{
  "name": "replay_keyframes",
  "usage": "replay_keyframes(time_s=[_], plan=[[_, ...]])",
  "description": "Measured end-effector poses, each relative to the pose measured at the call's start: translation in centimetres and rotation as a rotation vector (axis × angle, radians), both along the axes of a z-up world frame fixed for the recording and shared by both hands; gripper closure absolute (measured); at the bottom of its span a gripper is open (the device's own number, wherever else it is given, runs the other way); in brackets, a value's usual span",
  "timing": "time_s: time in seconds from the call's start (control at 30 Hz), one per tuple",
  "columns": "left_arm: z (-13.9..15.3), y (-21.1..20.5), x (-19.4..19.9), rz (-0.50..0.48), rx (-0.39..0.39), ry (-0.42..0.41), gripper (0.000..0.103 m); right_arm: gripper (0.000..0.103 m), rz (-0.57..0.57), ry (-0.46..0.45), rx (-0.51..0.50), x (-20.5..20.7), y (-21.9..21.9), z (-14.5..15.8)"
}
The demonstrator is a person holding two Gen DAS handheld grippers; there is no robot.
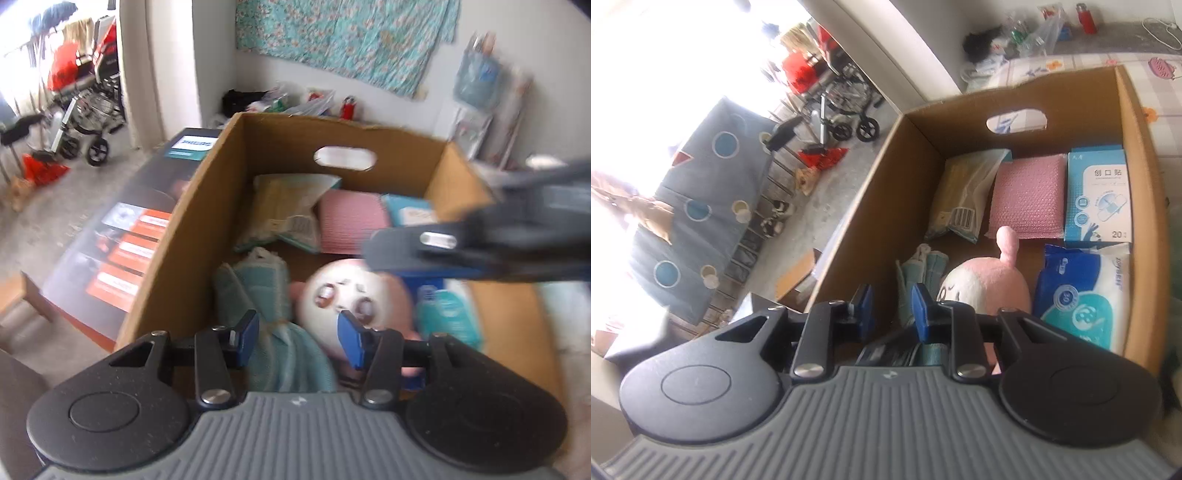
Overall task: Organize soft objects
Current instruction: 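Lower the towel beside the plush toy and open the right tool, then move the right tool back over the bed to the white yogurt cup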
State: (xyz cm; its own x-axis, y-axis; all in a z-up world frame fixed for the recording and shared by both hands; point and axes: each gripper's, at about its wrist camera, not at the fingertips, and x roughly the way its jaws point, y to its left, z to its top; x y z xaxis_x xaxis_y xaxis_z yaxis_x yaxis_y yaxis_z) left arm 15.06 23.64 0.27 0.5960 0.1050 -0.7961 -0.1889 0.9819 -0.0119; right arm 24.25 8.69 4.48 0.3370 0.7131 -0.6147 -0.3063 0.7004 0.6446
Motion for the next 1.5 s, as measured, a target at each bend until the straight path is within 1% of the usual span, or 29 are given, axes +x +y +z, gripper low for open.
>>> replay_keyframes(time_s=[0.03, 0.1, 0.17, 0.2, 0.27, 0.3, 0.33, 0.4, 0.47, 0.53, 0.7, 0.77, 0.8, 0.83, 0.87, 0.9, 0.93, 0.97, 1.0, 1.03, 1.1, 1.13, 1.2, 1.23, 1.27, 1.4, 1.5], plan=[[-0.3, 0.1, 0.8, -0.001, 0.015, 0.023, 0.054, 0.078, -0.002, -0.005, 0.011, -0.4, -0.6, 0.3], [-1.3, 0.7, 2.4, -0.004, 0.018, 0.089, 0.054, 0.077, -0.014, -0.020, 0.033, -1.3, -1.8, 0.7], [-2.6, 1.6, 3.6, 0.014, 0.003, 0.161, 0.057, 0.076, -0.033, -0.029, 0.053, -2.2, -3.2, 1.0], [-3.1, 2.0, 4.0, 0.020, -0.018, 0.189, 0.060, 0.075, -0.042, -0.034, 0.062, -2.6, -3.9, 1.1], [-3.3, 3.1, 4.2, 0.034, -0.097, 0.210, 0.065, 0.074, -0.063, -0.044, 0.077, -3.4, -5.3, 1.3], [-3.3, 3.3, 4.2, 0.034, -0.109, 0.212, 0.068, 0.074, -0.075, -0.047, 0.083, -3.8, -6.0, 1.3], [-3.4, 3.3, 4.2, 0.025, -0.109, 0.213, 0.073, 0.073, -0.086, -0.050, 0.090, -4.2, -6.6, 1.3], [-3.5, 3.0, 4.0, 0.001, -0.095, 0.215, 0.078, 0.072, -0.098, -0.050, 0.094, -4.7, -7.6, 1.1], [-3.3, 2.6, 3.8, -0.011, -0.073, 0.202, 0.082, 0.072, -0.097, -0.042, 0.090, -5.2, -8.1, 0.8], [-2.7, 2.3, 3.3, -0.007, -0.045, 0.168, 0.087, 0.072, -0.090, -0.038, 0.081, -5.8, -8.4, 0.6], [-0.4, 0.4, 1.7, -0.067, 0.099, 0.008, 0.088, 0.072, -0.078, -0.035, 0.070, -6.5, -8.6, 0.5], [0.2, -0.3, 1.8, -0.096, 0.157, -0.029, 0.088, 0.072, -0.085, -0.034, 0.067, -6.6, -8.6, 0.3], [0.3, -0.4, 2.1, -0.100, 0.174, -0.030, 0.088, 0.072, -0.086, -0.034, 0.067, -6.7, -8.7, 0.2], [0.1, -0.4, 2.8, -0.100, 0.174, -0.015, 0.086, 0.072, -0.090, -0.031, 0.068, -6.8, -8.7, 0.1], [-0.3, -0.2, 3.4, -0.107, 0.159, 0.019, 0.083, 0.071, -0.095, -0.028, 0.069, -6.8, -8.9, 0.0], [-0.8, 0.1, 4.1, -0.113, 0.143, 0.058, 0.077, 0.071, -0.099, -0.031, 0.068, -7.0, -9.0, -0.1], [-1.2, 0.4, 4.5, -0.104, 0.136, 0.077, 0.076, 0.071, -0.103, -0.035, 0.063, -7.2, -9.1, 0.0], [-1.5, 0.7, 4.6, -0.083, 0.141, 0.082, 0.071, 0.071, -0.108, -0.037, 0.062, -7.3, -9.3, -0.1], [-1.6, 0.9, 4.6, -0.061, 0.145, 0.076, 0.062, 0.071, -0.114, -0.037, 0.065, -7.6, -9.6, 0.0], [-1.4, 1.1, 4.3, -0.048, 0.130, 0.058, 0.054, 0.069, -0.120, -0.039, 0.069, -7.7, -10.0, 0.1], [-0.6, 1.5, 3.4, -0.035, 0.072, 0.008, 0.046, 0.064, -0.144, -0.048, 0.066, -8.0, -10.9, 0.1], [-0.1, 1.6, 2.7, -0.027, 0.042, -0.015, 0.043, 0.060, -0.161, -0.056, 0.064, -8.2, -11.4, 0.1], [1.0, 1.4, 1.5, -0.011, -0.013, -0.070, 0.039, 0.059, -0.197, -0.072, 0.067, -8.6, -12.6, 0.2], [1.6, 1.1, 0.7, -0.013, -0.035, -0.101, 0.036, 0.057, -0.214, -0.081, 0.074, -8.9, -13.2, 0.3], [2.3, 0.5, 0.0, -0.023, -0.050, -0.131, 0.035, 0.056, -0.230, -0.090, 0.082, -9.2, -13.9, 0.4], [4.9, -3.7, -2.6, -0.121, -0.087, -0.256, 0.024, 0.050, -0.359, -0.157, 0.079, -11.4, -18.0, 0.9], [6.7, -8.4, -3.6, -0.269, -0.124, -0.323, 0.020, 0.049, -0.475, -0.191, 0.045, -12.9, -21.7, 1.0]])
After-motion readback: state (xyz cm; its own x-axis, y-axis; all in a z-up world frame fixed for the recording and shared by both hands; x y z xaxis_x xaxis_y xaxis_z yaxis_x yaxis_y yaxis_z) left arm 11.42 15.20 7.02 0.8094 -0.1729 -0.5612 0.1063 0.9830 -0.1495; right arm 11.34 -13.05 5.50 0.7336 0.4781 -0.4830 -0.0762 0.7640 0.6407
